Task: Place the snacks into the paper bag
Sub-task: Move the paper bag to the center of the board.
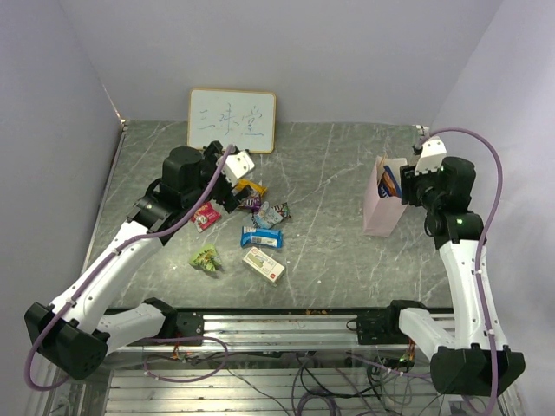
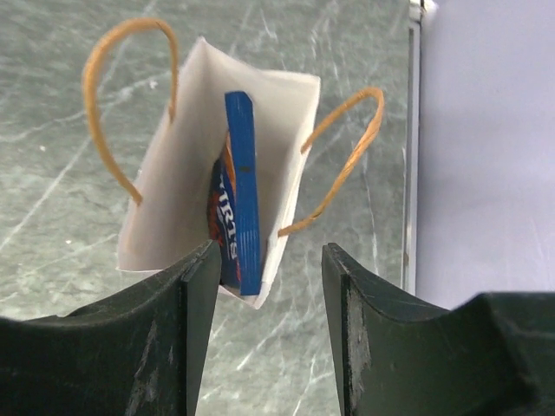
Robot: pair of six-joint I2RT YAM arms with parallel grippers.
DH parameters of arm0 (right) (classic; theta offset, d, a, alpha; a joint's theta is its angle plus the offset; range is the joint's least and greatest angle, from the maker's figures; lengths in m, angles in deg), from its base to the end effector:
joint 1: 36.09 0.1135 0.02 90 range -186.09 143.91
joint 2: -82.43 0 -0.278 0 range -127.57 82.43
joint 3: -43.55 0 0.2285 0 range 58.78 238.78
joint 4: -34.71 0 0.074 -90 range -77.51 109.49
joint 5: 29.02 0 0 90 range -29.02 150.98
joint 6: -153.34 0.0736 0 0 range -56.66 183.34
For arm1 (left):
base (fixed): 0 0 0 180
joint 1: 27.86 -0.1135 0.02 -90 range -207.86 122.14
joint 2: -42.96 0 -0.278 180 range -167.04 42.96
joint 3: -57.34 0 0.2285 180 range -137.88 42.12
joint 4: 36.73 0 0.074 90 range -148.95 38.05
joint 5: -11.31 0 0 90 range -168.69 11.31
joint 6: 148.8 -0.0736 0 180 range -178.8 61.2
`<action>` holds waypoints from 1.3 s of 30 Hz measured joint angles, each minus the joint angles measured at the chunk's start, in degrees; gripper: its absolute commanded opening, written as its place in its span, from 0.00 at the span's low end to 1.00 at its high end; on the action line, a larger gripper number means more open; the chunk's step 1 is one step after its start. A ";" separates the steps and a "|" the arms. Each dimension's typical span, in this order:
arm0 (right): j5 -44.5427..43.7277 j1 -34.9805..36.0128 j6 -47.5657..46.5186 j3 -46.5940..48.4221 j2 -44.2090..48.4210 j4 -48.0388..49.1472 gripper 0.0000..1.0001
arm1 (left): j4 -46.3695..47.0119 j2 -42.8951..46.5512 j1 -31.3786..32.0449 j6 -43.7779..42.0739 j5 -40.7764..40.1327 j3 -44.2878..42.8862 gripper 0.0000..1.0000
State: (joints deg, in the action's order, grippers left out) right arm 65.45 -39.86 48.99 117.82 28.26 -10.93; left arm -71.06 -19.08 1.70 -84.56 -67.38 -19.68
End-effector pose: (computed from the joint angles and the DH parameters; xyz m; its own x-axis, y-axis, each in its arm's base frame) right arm 0.2048 -0.0077 0.3539 -0.4156 -0.2202 -0.8825 -0.1111 0.9753 -0.1911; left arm 0.2089 -0.1351 0.3697 0.0206 0.4782 -0.8780 0.7059 0.6149 0.3515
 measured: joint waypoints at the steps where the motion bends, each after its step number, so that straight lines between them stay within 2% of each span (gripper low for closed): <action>1: -1.01 0.00 0.15 -0.37 -0.04 0.00 0.50 | -0.02 0.02 0.00 0.00 0.35 0.00 0.99; 7: -4.33 -0.04 0.81 -1.03 -2.36 0.26 0.50 | -0.02 0.22 0.00 0.00 2.08 0.00 0.99; 11: -5.05 -0.11 0.85 -1.03 -4.85 1.22 0.46 | -0.02 0.35 0.00 -0.04 2.49 0.13 0.99; 13: -5.18 -0.28 0.87 -1.03 -6.34 2.27 0.42 | -0.02 0.48 0.00 -0.17 2.49 0.26 0.99; 19: -4.74 -0.42 1.20 -1.05 -11.06 4.85 0.16 | -0.04 0.57 0.00 -0.42 2.49 0.37 0.99; 25: -2.67 -0.59 1.64 -1.11 -14.16 6.49 0.01 | -0.04 1.05 0.00 -0.44 2.47 0.68 0.99; 30: 0.79 -0.70 2.16 -0.96 -14.80 7.34 0.00 | -0.04 1.20 -0.20 -0.44 2.47 0.76 0.99; 39: 13.03 -0.74 4.96 1.73 -17.81 7.78 0.00 | -0.04 1.20 -0.74 -0.42 2.45 2.05 0.99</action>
State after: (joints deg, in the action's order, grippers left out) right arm 78.48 -40.61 53.95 119.55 10.45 -3.15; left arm -71.11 -17.88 0.96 -84.97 -64.93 -17.63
